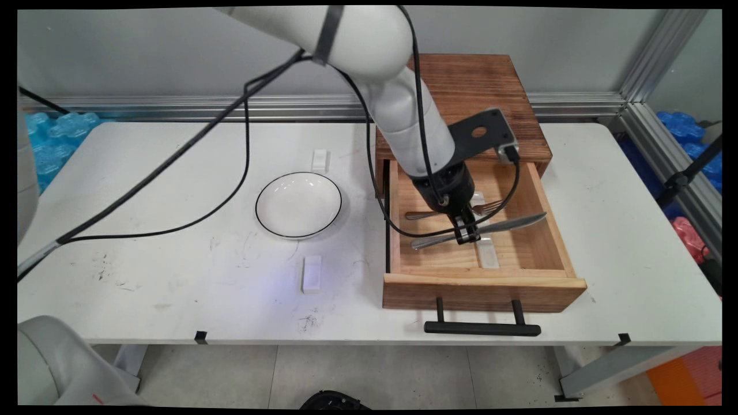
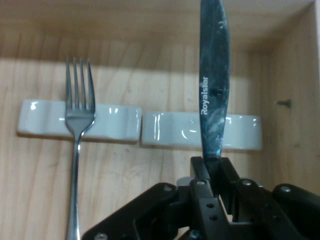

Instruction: Place the picked object into the drawer

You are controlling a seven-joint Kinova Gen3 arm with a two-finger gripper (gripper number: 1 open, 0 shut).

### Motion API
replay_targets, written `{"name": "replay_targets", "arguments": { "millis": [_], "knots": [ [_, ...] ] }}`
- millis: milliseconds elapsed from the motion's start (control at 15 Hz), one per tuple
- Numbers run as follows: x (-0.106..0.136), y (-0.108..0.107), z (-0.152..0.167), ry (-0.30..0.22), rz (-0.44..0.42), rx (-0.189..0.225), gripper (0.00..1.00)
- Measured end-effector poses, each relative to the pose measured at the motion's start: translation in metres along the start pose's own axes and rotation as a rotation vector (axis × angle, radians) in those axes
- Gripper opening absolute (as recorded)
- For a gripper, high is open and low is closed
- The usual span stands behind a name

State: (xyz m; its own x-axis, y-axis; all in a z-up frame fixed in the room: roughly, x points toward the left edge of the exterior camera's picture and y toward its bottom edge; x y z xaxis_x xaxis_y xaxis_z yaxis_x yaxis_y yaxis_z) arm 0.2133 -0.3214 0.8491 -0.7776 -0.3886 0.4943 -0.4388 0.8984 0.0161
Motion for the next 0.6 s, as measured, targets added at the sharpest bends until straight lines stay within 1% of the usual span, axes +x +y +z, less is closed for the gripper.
{"name": "replay_targets", "arguments": {
  "millis": [267,600],
  "knots": [
    [-0.005,-0.005,0.021,-0.023,-0.017,0.0,0.0],
    [-0.01,-0.008,0.036,-0.042,-0.026,-0.002,0.0]
  ]
}}
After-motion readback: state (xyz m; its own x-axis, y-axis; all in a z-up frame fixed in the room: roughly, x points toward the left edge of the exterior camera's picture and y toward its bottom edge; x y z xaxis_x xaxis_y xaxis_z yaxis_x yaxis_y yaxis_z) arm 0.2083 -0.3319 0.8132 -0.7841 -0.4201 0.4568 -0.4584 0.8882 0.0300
